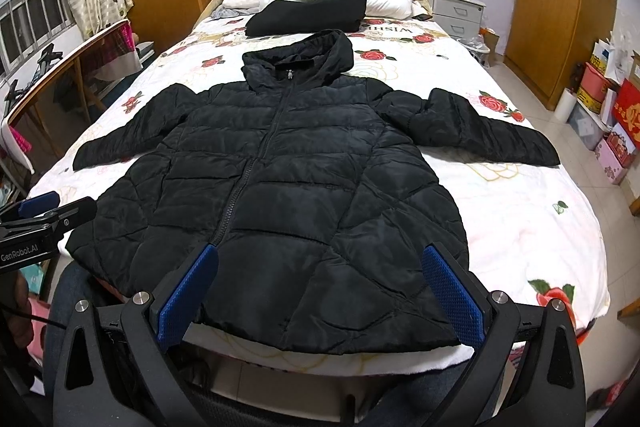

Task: Fold large clothes

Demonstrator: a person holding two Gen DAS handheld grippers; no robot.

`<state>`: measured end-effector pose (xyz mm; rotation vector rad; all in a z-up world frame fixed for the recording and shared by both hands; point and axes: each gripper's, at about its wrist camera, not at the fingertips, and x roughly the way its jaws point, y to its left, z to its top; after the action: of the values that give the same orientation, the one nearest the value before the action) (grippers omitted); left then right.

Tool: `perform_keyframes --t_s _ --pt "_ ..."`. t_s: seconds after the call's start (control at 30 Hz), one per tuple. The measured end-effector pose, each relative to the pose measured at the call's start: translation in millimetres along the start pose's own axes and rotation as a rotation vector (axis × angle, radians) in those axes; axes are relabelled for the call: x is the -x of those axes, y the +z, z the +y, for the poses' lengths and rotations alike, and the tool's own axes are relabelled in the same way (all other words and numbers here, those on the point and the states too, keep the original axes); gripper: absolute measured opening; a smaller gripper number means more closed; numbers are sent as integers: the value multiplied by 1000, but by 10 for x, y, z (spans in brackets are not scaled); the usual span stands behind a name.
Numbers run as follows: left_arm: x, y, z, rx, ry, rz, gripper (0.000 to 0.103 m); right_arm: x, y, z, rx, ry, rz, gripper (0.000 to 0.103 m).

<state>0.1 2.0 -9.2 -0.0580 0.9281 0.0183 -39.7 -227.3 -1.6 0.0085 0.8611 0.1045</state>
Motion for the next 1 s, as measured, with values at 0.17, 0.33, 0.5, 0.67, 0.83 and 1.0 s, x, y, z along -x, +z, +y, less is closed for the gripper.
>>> perform_keyframes --t_s 0.17,0.33,0.5,0.67,0.83,1.0 --pt "1 -8 7 -1 -1 1 95 -22 1 41 1 0 0 102" --pt "0 -5 6 0 0 1 95 -13 1 23 1 -1 1 102" --pt "-13 -33 12 1 -2 3 95 -9 5 25 1 -2 -1 102" --pt "-8 -25 14 1 -2 4 95 -15 -4 41 3 -2 1 102" --pt "-12 -28 20 1 -3 5 95 -22 -5 49 2 -3 1 102" --pt "-20 -37 17 1 -3 7 95 -22 -7 52 5 -4 1 102"
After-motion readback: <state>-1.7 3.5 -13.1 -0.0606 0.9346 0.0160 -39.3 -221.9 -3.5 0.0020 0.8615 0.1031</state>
